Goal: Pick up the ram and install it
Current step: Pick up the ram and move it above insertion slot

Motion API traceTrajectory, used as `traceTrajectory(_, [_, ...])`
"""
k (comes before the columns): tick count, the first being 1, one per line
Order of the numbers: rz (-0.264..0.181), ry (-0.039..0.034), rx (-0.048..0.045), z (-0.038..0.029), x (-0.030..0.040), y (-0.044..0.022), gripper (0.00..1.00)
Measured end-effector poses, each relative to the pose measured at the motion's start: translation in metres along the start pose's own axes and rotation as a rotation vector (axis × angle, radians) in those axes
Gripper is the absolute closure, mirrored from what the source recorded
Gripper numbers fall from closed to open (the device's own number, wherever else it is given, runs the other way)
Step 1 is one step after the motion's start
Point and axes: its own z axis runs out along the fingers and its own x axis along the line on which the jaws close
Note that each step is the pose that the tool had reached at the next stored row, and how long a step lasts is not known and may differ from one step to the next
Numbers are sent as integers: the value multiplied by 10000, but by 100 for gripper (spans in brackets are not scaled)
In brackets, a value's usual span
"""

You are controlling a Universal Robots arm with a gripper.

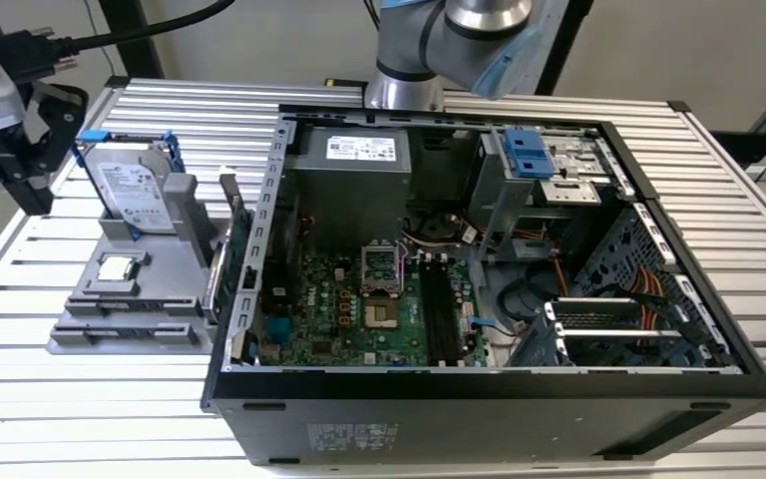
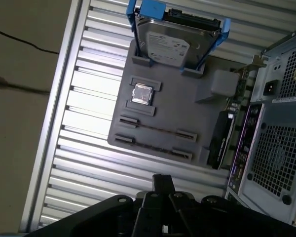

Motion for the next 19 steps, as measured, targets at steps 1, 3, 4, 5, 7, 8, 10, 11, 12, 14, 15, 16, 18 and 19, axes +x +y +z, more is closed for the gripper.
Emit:
traceTrajectory(1, [-103, 4, 2, 0, 0, 0, 100])
traceTrajectory(3, [-302, 12, 6, 0, 0, 0, 100])
traceTrajectory(4, [-401, 17, 8, 0, 0, 0, 100])
traceTrajectory(5, [-499, 21, 9, 0, 0, 0, 100])
traceTrajectory(7, [-705, 30, 13, 0, 0, 0, 100])
traceTrajectory(8, [-804, 34, 15, 0, 0, 0, 100])
traceTrajectory(10, [-998, 42, 19, 0, 0, 0, 100])
traceTrajectory(11, [-1092, 46, 21, 0, 0, 0, 100])
traceTrajectory(12, [-1179, 50, 22, 0, 0, 0, 100])
traceTrajectory(14, [-1328, 56, 24, 0, 0, 0, 100])
traceTrajectory(15, [-1401, 59, 25, 0, 0, 0, 100])
traceTrajectory(16, [-1479, 63, 27, 0, 0, 0, 100])
traceTrajectory(18, [-1639, 69, 30, 0, 0, 0, 100])
traceTrajectory(19, [-1721, 73, 31, 0, 0, 0, 100])
